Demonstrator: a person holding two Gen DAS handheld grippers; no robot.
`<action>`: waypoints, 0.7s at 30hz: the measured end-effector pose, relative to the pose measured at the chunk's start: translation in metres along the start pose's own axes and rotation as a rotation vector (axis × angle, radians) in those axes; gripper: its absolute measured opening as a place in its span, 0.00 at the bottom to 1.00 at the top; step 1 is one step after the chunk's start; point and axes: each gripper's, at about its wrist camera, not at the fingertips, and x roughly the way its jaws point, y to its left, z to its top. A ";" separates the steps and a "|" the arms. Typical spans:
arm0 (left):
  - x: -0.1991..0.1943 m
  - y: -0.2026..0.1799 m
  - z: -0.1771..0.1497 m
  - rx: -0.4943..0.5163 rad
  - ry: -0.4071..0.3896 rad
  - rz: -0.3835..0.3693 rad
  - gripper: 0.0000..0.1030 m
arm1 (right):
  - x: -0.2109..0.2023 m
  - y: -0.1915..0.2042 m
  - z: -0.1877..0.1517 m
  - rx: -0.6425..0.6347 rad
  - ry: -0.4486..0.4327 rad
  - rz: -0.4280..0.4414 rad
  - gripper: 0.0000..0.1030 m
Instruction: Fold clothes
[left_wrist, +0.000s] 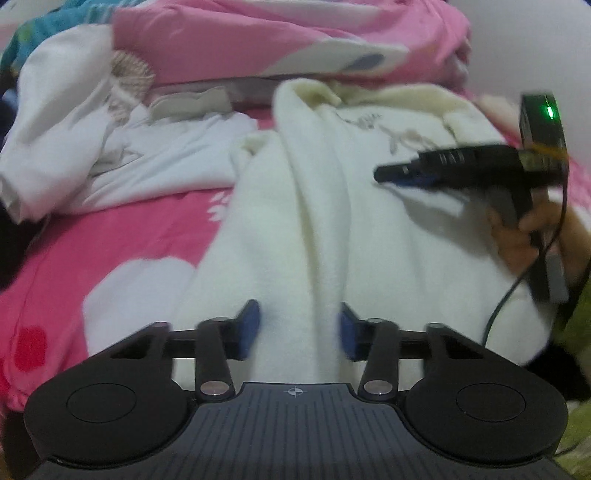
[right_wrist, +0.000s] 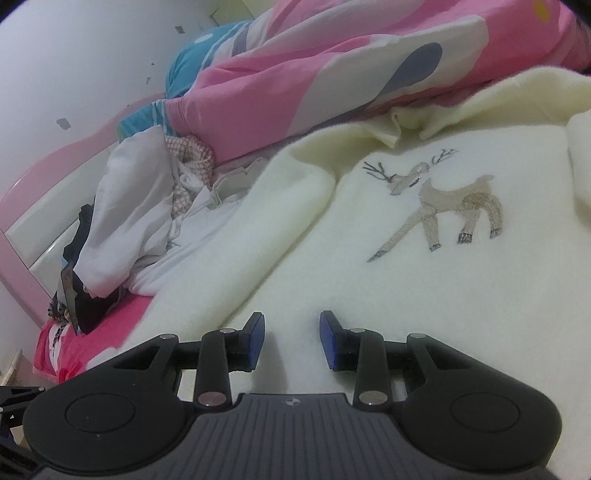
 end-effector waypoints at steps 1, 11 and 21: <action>-0.003 0.001 0.001 -0.009 -0.012 0.003 0.22 | 0.000 0.000 0.000 -0.002 -0.001 -0.002 0.34; -0.034 0.034 0.040 -0.035 -0.263 0.173 0.06 | 0.003 0.002 -0.001 -0.016 -0.006 -0.014 0.34; -0.010 0.083 0.114 -0.019 -0.443 0.342 0.06 | 0.003 0.002 -0.004 -0.022 -0.016 -0.019 0.34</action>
